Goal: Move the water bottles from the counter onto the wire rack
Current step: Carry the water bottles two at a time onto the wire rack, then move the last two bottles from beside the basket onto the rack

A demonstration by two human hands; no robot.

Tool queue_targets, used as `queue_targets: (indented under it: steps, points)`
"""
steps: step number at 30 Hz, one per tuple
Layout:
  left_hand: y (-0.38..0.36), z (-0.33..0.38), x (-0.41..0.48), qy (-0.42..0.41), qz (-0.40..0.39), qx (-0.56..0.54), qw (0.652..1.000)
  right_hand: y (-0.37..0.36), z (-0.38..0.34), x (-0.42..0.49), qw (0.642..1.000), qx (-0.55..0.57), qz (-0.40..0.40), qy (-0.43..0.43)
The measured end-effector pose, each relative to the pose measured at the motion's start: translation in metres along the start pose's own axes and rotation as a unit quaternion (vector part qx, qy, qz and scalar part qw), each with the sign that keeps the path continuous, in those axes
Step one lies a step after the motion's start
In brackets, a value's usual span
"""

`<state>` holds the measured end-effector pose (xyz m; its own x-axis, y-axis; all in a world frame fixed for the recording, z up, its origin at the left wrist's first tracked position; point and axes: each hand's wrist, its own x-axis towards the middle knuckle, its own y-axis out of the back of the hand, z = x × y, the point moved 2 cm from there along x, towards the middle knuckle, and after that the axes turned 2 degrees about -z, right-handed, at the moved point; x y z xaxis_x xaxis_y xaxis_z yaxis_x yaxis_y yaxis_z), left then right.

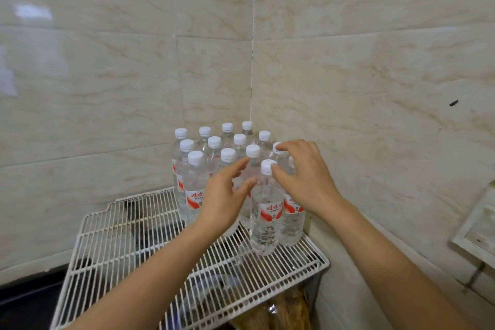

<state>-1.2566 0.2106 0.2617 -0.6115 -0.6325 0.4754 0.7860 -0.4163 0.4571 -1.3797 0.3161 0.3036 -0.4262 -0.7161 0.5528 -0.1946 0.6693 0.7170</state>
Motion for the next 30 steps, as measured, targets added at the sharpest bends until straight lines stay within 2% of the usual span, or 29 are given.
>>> queue_targets:
  steps: [5,8,14,20,25,30]
  points:
    - [0.076,-0.031,-0.042,0.001,0.05,0.078,0.996,-0.036,-0.073,-0.009,0.997,0.009,-0.02,0.076]
    - [0.142,-0.062,-0.081,0.022,0.069,0.175,0.982,-0.075,-0.131,-0.019,0.99,0.019,-0.056,0.124]
    - [0.302,-0.137,-0.216,0.18,0.116,0.238,0.947,-0.191,-0.272,-0.081,0.962,0.047,-0.196,0.182]
    - [0.446,-0.193,-0.406,0.341,0.149,0.3,0.878,-0.309,-0.448,-0.193,0.9,0.034,-0.353,0.252]
    - [0.536,-0.206,-0.537,0.442,0.18,0.316,0.82,-0.372,-0.582,-0.28,0.848,0.033,-0.43,0.307]
    - [0.618,-0.205,-0.636,0.515,0.247,0.335,0.749,-0.415,-0.697,-0.341,0.794,0.039,-0.465,0.389]
